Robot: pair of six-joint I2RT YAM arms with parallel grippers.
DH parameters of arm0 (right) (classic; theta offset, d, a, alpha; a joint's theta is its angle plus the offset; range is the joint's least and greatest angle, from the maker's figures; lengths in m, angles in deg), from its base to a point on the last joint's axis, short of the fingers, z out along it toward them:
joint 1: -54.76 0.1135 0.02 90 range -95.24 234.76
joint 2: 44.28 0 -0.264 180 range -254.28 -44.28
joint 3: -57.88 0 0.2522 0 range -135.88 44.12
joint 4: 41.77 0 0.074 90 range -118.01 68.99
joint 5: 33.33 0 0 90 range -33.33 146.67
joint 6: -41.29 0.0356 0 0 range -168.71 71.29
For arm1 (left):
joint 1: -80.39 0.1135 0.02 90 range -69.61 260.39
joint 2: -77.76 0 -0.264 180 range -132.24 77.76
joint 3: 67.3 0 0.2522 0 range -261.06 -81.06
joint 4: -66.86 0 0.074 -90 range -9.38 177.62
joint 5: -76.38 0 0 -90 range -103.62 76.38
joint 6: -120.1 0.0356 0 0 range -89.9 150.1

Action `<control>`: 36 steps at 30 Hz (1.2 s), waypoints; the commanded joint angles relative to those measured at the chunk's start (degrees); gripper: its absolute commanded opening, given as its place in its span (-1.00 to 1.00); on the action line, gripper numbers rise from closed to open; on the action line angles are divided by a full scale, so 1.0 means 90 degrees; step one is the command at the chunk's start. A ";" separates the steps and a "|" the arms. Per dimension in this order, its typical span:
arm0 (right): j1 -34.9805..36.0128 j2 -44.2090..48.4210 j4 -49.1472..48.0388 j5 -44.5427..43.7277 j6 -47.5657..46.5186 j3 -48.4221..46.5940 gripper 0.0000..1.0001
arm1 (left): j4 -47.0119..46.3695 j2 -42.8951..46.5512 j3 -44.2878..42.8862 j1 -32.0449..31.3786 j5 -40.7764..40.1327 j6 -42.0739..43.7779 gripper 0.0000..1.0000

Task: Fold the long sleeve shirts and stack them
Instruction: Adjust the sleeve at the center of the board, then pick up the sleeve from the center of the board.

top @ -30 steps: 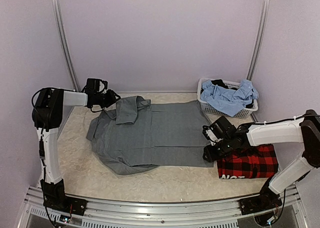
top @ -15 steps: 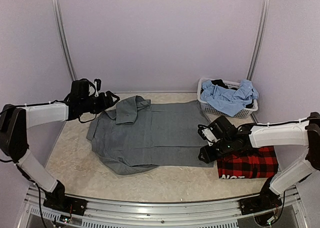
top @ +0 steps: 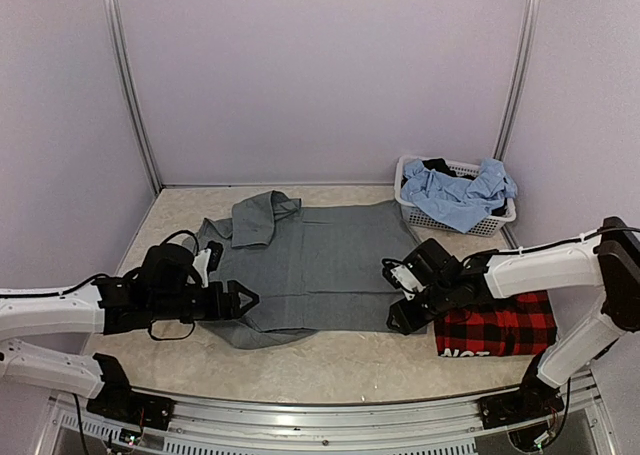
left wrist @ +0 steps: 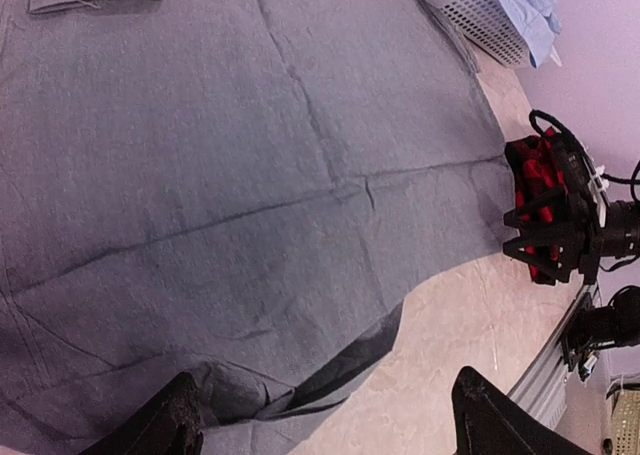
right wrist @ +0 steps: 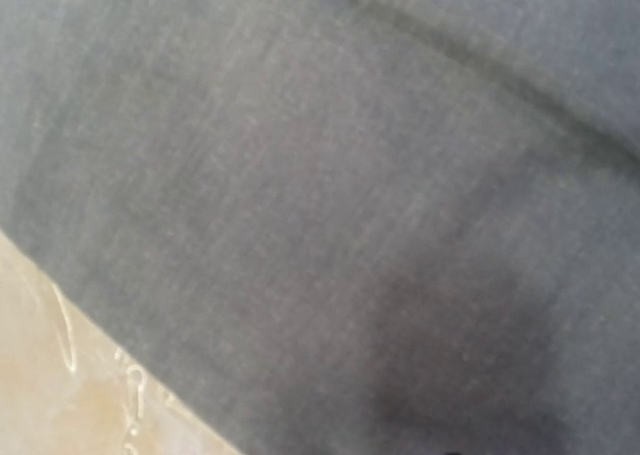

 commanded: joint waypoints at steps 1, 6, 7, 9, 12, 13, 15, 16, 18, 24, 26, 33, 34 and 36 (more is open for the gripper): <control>0.0080 -0.0091 0.0075 -0.0136 0.0010 -0.0185 -0.03 | 0.0543 -0.0034 0.0060 -0.0967 -0.1007 -0.0794 0.63; 0.0080 0.0030 0.0098 -0.0144 0.0080 -0.0162 -0.03 | 0.0698 -0.0744 -0.0171 -0.1976 -0.1699 -0.1107 0.63; 0.0081 0.0031 0.0072 -0.0114 0.0086 -0.0148 -0.03 | 0.0857 -0.0966 -0.0325 -0.2123 -0.1899 -0.1089 0.63; 0.0080 0.0025 0.0048 -0.0067 0.0113 -0.0118 -0.04 | 0.1277 -0.1475 -0.0726 -0.2348 -0.2389 -0.1082 0.62; 0.0085 0.0026 0.0038 -0.0063 0.0179 -0.0013 -0.05 | 0.1975 -0.2315 -0.1370 -0.2623 -0.3086 -0.1138 0.63; 0.0093 0.0070 0.0027 -0.0068 0.0198 0.0029 -0.05 | 0.2165 -0.2539 -0.1574 -0.2708 -0.3246 -0.1125 0.63; 0.0098 0.0132 0.0014 -0.0087 0.0252 0.0091 -0.05 | 0.2467 -0.3185 -0.1909 -0.2844 -0.3396 -0.1039 0.61; 0.0095 0.0160 0.0014 -0.0102 0.0262 0.0116 -0.05 | 0.2535 -0.3382 -0.2051 -0.2904 -0.3425 -0.1024 0.59; 0.0095 0.0196 0.0029 -0.0124 0.0270 0.0146 -0.04 | 0.2585 -0.3750 -0.2243 -0.3006 -0.3428 -0.0988 0.52; 0.0100 0.0175 0.0018 -0.0134 0.0270 0.0170 -0.04 | 0.2612 -0.4175 -0.2388 -0.3108 -0.3425 -0.0888 0.28; 0.0094 0.0142 -0.0004 -0.0111 0.0267 0.0150 -0.05 | 0.2559 -0.4237 -0.2382 -0.3115 -0.3344 -0.0793 0.19; 0.0094 0.0118 -0.0005 -0.0146 0.0274 0.0159 -0.05 | 0.2571 -0.4171 -0.2367 -0.3113 -0.3213 -0.0614 -0.62; 0.0096 0.0124 0.0010 -0.0155 0.0274 0.0151 -0.05 | 0.2587 -0.4121 -0.2378 -0.3110 -0.3208 -0.0532 -0.77; 0.0093 0.0136 0.0046 -0.0184 0.0271 0.0140 -0.05 | 0.2666 -0.3938 -0.2437 -0.3109 -0.3152 -0.0334 -1.00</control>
